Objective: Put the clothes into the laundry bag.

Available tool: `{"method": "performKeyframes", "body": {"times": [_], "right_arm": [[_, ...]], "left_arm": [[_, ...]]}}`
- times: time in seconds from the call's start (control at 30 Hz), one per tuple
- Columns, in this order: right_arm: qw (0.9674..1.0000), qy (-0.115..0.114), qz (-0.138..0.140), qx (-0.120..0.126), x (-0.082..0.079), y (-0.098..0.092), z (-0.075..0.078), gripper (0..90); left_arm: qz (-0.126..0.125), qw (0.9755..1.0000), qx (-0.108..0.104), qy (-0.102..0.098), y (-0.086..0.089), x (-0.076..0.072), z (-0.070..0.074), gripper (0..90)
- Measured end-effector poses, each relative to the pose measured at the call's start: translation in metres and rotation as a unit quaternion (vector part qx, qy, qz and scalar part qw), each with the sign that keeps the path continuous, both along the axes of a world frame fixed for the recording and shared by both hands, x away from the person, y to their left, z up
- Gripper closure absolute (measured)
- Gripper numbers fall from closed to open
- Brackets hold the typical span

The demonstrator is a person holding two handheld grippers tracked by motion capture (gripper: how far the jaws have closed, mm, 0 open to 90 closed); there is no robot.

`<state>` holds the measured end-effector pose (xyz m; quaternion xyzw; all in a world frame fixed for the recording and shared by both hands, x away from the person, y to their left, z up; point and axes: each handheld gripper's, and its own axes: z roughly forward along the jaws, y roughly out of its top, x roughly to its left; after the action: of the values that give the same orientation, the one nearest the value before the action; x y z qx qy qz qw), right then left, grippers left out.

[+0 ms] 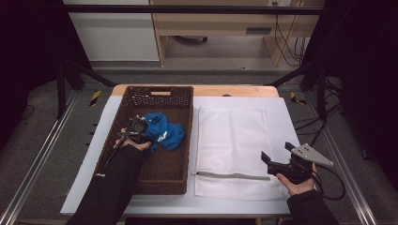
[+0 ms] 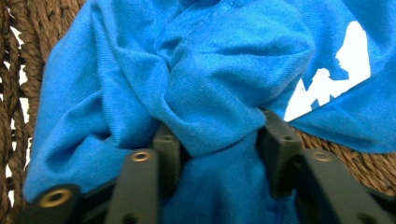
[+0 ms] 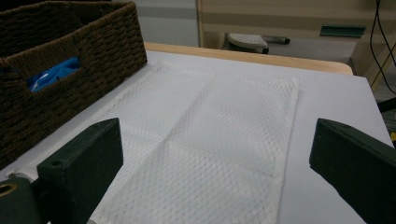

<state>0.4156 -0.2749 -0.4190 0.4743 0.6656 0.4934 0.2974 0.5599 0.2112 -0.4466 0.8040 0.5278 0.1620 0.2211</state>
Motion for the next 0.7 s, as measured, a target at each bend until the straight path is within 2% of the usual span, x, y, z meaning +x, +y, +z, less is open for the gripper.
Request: {"method": "performKeyframes", "body": {"times": [0.07, 0.13, 0.17, 0.2, 0.23, 0.33, 0.37, 0.4, 0.47, 0.5, 0.53, 0.6, 0.63, 0.67, 0.7], "right_arm": [[1.0, 0.0, 0.0, 0.0, 0.0, 0.0, 0.0, 3.4], [1.0, 0.001, 0.001, 0.0, 0.0, 0.0, 0.0, 3.4], [1.0, 0.002, 0.0, -0.001, 0.0, 0.0, 0.0, 3.4], [1.0, 0.002, 0.0, -0.001, 0.0, 0.0, 0.0, 3.4], [1.0, 0.001, 0.0, -0.001, 0.0, -0.001, 0.0, 3.5], [1.0, 0.001, 0.0, -0.001, 0.0, -0.001, 0.0, 3.5], [1.0, 0.001, -0.001, 0.0, 0.0, -0.001, 0.0, 3.5], [1.0, 0.001, -0.001, -0.001, 0.0, -0.001, 0.0, 3.5], [1.0, 0.002, -0.001, -0.002, 0.0, -0.001, 0.0, 3.5], [1.0, 0.002, 0.0, 0.0, 0.0, 0.0, 0.0, 3.5], [1.0, 0.002, 0.0, 0.0, 0.0, 0.0, 0.0, 3.5], [1.0, 0.001, 0.0, 0.0, 0.0, 0.0, 0.0, 3.5], [1.0, 0.001, 0.0, -0.001, 0.001, 0.0, 0.0, 3.5], [1.0, 0.001, 0.0, -0.001, 0.001, 0.0, 0.0, 3.5], [1.0, 0.001, 0.0, -0.001, 0.001, 0.0, 0.0, 3.4]], "left_arm": [[-0.002, 1.0, -0.003, 0.006, 0.001, 0.0, 0.002, 68.6], [0.001, 0.9999, -0.012, 0.012, 0.002, -0.001, 0.005, 71.4], [-0.004, 0.9996, -0.018, 0.023, 0.002, -0.002, 0.007, 74.4], [-0.004, 0.9996, -0.018, 0.023, 0.002, -0.002, 0.007, 75.2], [-0.01, 0.9989, -0.029, 0.035, 0.002, -0.004, 0.008, 75.6], [-0.019, 0.9986, -0.033, 0.037, 0.001, -0.007, 0.008, 74.1], [-0.035, 0.9986, -0.027, 0.03, 0.0, -0.009, 0.008, 68.8], [-0.038, 0.9987, -0.025, 0.024, -0.001, -0.009, 0.008, 61.4], [-0.039, 0.9986, -0.03, 0.022, -0.002, -0.008, 0.009, 43.2], [-0.037, 0.9982, -0.041, 0.022, -0.003, -0.007, 0.01, 35.4], [-0.036, 0.9979, -0.048, 0.025, -0.004, -0.006, 0.012, 35.4], [-0.037, 0.9976, -0.052, 0.026, -0.005, -0.005, 0.016, 26.7], [-0.036, 0.9975, -0.059, 0.011, -0.007, -0.003, 0.02, 24.4], [-0.036, 0.9975, -0.059, 0.011, -0.007, -0.003, 0.02, 24.3], [-0.025, 0.9969, -0.073, -0.017, -0.008, -0.001, 0.023, 24.2]]}}
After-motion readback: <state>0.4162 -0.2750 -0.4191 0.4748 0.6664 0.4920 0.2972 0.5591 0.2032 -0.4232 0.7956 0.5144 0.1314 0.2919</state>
